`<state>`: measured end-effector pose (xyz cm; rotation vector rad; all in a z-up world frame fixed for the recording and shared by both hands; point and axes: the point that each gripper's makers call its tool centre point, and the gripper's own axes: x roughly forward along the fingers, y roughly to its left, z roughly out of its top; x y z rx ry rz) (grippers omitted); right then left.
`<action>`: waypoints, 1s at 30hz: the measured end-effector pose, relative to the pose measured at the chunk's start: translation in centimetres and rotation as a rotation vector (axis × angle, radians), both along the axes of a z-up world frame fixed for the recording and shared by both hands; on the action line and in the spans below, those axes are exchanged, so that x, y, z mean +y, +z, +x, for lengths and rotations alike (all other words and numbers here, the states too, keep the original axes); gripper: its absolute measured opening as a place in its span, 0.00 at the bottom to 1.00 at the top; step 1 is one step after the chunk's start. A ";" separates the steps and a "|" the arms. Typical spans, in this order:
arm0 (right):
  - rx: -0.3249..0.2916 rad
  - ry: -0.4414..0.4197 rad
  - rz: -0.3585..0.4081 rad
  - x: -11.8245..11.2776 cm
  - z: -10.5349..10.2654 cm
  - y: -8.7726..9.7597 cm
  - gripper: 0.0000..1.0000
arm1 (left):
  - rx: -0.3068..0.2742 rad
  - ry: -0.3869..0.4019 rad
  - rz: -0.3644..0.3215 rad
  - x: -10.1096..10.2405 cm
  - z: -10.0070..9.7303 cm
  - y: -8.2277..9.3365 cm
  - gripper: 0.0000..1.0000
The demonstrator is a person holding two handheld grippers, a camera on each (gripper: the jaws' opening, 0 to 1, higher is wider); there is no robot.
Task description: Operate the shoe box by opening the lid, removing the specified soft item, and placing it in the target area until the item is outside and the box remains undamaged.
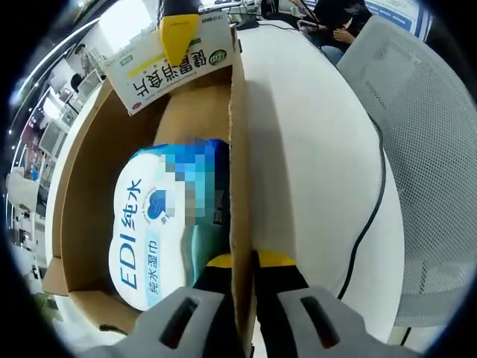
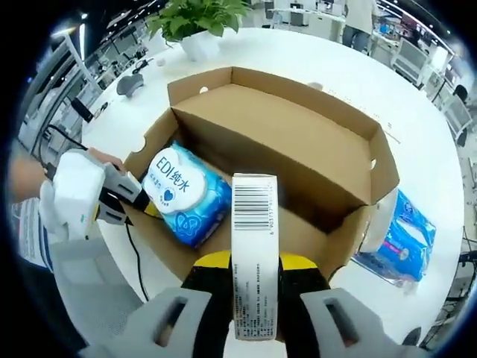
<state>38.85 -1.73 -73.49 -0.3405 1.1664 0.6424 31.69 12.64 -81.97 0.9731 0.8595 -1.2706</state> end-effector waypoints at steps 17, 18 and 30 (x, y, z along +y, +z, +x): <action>-0.121 0.079 -0.009 0.4 -1.4 2.2 0.18 | -0.002 0.002 -0.001 0.0 0.0 -0.1 0.02; -0.141 0.096 -0.011 0.3 -1.5 2.5 0.18 | -0.002 0.003 -0.001 0.0 0.0 0.0 0.02; -0.187 0.005 0.068 -0.8 -1.7 5.4 0.18 | -0.002 0.002 0.000 -0.1 0.0 0.1 0.02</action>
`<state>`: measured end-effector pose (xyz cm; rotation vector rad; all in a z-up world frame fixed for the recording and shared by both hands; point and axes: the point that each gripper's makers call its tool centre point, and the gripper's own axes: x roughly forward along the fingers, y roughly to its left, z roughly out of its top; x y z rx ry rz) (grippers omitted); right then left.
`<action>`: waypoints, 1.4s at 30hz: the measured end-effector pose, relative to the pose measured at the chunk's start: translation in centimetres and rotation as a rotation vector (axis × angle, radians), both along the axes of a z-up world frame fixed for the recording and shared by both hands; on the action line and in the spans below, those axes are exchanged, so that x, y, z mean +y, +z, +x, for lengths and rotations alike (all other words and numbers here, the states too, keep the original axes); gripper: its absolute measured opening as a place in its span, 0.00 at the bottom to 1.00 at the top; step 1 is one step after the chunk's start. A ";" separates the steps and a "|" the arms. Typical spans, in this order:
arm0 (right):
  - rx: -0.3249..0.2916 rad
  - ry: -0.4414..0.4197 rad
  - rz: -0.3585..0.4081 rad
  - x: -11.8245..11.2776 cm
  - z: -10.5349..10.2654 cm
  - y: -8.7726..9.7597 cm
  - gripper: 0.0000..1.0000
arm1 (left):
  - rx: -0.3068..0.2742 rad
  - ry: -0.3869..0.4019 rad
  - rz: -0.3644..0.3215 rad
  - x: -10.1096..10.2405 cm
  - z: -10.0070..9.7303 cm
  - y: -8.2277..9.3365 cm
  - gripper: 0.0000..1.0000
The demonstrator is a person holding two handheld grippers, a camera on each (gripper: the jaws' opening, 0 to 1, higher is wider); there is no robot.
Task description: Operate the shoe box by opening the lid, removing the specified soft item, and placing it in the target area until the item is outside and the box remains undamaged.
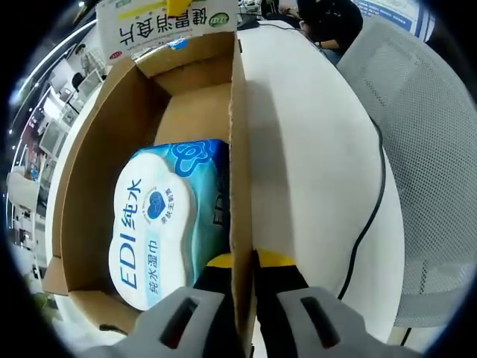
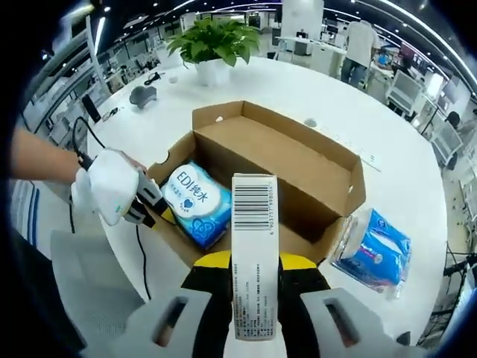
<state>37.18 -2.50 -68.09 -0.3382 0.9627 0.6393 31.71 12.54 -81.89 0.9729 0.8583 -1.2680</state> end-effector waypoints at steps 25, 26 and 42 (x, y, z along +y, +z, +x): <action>-0.089 -0.182 0.107 -5.3 -3.2 4.2 0.18 | 0.000 0.000 0.000 0.0 0.1 0.1 0.02; -0.092 -0.188 0.105 -5.5 -3.3 4.1 0.18 | 0.000 0.000 0.000 0.0 0.2 0.1 0.02; -0.102 -0.258 0.106 -8.8 -5.4 4.2 0.18 | 0.003 0.002 0.001 0.0 0.2 0.0 0.02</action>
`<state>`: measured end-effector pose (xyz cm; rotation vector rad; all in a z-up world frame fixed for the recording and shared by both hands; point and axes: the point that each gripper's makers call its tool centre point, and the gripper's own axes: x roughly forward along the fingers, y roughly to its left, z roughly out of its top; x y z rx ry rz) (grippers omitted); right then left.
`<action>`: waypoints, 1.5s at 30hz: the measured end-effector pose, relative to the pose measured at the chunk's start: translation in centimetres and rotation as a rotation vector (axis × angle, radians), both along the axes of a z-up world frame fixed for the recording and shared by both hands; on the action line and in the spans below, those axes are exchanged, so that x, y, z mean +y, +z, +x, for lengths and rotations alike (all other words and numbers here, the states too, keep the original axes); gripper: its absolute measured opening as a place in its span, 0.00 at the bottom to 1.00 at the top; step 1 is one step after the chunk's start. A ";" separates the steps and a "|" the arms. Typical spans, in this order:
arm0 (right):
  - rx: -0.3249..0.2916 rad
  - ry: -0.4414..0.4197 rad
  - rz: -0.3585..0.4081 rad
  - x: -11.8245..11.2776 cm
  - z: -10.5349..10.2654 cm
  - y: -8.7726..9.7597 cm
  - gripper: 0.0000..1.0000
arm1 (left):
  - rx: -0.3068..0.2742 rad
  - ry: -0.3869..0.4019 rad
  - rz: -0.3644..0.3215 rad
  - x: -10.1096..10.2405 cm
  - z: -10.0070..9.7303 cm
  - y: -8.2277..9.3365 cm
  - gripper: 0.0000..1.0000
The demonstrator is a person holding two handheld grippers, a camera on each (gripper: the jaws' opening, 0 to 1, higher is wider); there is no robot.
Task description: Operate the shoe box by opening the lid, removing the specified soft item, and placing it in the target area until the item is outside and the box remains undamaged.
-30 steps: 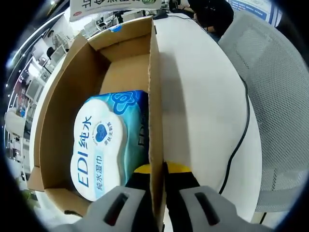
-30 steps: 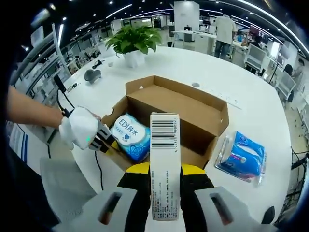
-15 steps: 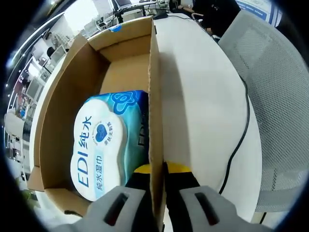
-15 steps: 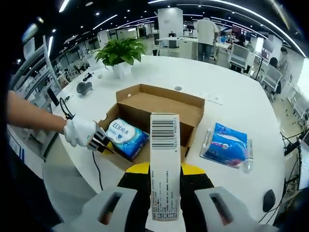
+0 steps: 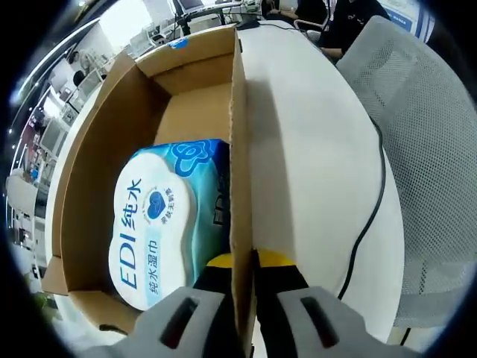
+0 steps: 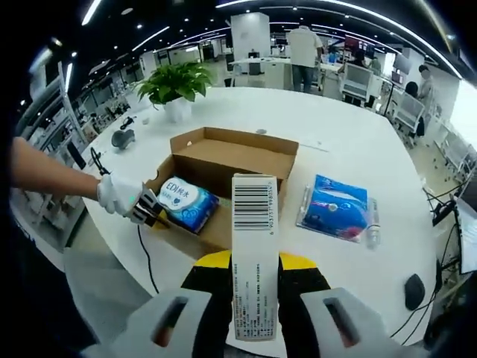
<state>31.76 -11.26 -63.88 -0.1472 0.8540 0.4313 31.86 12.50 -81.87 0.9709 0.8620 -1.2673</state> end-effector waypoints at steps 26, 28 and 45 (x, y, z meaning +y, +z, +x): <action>-0.032 -0.182 -0.063 -8.4 -1.0 -0.1 0.18 | 0.001 0.006 0.002 0.1 -0.2 -0.2 0.02; -0.031 -0.200 -0.063 -9.0 -1.1 -0.2 0.18 | 0.001 0.006 0.002 0.1 -0.1 -0.2 0.02; -0.201 -0.330 -0.008 -11.8 -1.2 2.1 0.18 | 0.001 0.006 0.002 0.1 -0.1 -0.1 0.02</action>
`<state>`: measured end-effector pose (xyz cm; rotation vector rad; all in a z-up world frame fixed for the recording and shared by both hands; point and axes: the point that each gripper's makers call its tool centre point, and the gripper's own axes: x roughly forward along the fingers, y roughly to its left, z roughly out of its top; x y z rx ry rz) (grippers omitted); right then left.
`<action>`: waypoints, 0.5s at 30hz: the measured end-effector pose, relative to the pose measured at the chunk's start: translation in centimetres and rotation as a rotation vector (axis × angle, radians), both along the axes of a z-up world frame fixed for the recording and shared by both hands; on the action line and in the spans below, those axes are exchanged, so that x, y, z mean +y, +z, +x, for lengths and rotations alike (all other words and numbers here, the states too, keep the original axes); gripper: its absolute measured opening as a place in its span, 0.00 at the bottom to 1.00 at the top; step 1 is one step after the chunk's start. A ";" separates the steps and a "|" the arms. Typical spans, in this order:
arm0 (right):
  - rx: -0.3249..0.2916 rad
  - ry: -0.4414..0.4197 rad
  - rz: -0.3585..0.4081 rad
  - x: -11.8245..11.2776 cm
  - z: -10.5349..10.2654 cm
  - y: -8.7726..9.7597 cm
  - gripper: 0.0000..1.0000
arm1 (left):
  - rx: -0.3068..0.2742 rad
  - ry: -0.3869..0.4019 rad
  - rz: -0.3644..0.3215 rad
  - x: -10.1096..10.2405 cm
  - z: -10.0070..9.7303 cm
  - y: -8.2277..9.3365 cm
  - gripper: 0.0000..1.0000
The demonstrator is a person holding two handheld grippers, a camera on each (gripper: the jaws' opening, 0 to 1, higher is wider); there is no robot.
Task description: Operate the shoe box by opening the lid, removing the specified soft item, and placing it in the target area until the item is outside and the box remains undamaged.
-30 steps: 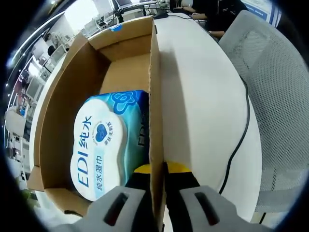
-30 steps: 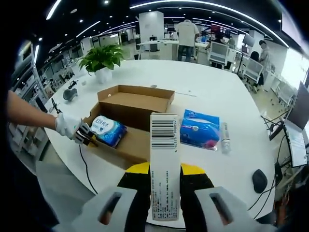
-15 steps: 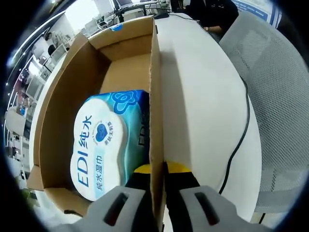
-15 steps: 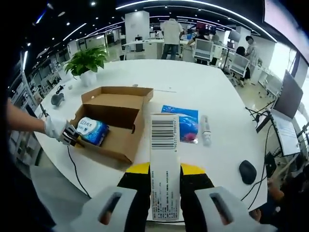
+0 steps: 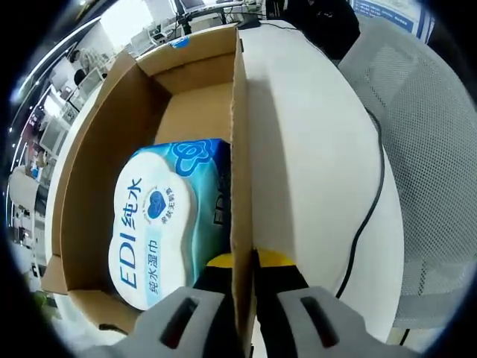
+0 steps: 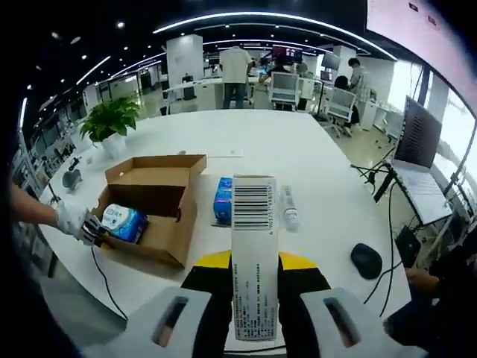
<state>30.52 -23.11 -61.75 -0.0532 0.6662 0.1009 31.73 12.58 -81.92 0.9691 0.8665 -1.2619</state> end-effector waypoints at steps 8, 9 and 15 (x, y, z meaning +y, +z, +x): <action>0.006 -0.027 -0.040 -1.8 0.3 -0.3 0.18 | -0.001 0.000 0.000 -0.1 -0.1 0.0 0.02; 0.005 -0.033 -0.043 -2.0 0.4 -0.4 0.18 | -0.001 0.000 0.000 -0.1 -0.1 0.0 0.02; -0.020 -0.022 -0.096 -3.1 1.0 -1.3 0.18 | 0.001 0.001 0.000 0.0 -0.1 0.1 0.02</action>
